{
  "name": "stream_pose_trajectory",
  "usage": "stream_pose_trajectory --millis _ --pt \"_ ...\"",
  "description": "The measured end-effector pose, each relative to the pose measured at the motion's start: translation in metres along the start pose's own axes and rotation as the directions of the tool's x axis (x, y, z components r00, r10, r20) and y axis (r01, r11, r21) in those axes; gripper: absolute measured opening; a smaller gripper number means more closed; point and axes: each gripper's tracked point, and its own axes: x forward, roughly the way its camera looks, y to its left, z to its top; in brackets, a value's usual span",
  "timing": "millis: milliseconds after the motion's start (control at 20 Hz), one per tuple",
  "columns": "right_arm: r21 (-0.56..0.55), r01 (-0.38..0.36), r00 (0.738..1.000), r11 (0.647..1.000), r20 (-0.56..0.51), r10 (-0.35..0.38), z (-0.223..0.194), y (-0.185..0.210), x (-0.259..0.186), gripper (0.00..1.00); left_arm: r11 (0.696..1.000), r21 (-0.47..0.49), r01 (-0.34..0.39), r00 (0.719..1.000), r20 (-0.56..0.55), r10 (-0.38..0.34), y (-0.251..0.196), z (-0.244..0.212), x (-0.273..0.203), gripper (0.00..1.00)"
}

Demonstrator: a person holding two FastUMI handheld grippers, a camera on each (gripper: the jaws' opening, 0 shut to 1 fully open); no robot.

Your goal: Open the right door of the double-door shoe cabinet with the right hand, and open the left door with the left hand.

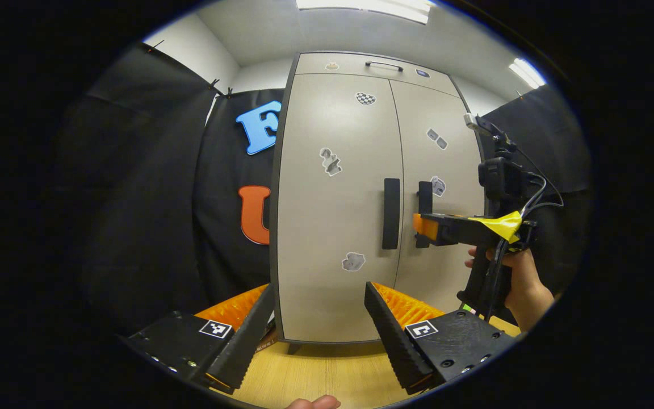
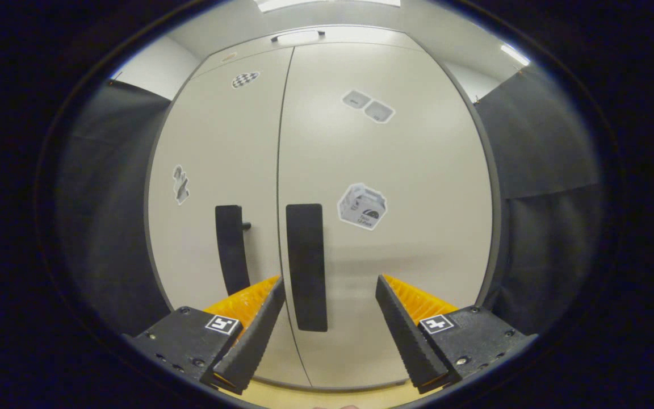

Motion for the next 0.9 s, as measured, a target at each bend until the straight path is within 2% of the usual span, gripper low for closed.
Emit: stream_pose_trajectory --millis 100,400,900 --pt "0.002 0.001 1.000 1.000 -0.011 -0.001 -0.004 0.003 0.007 0.98 1.000 -0.005 -0.006 1.000 -0.005 0.006 0.004 -0.002 0.001 0.95" --pt "0.000 0.027 0.999 1.000 -0.017 -0.027 -0.005 -0.001 0.019 1.00 1.000 -0.021 -0.013 1.000 -0.021 0.013 0.009 -0.008 0.007 0.95" --pt "-0.004 0.071 0.997 0.997 -0.017 -0.071 -0.004 -0.005 0.021 0.97 0.999 -0.039 -0.011 1.000 -0.025 0.010 0.010 -0.010 0.009 0.95"
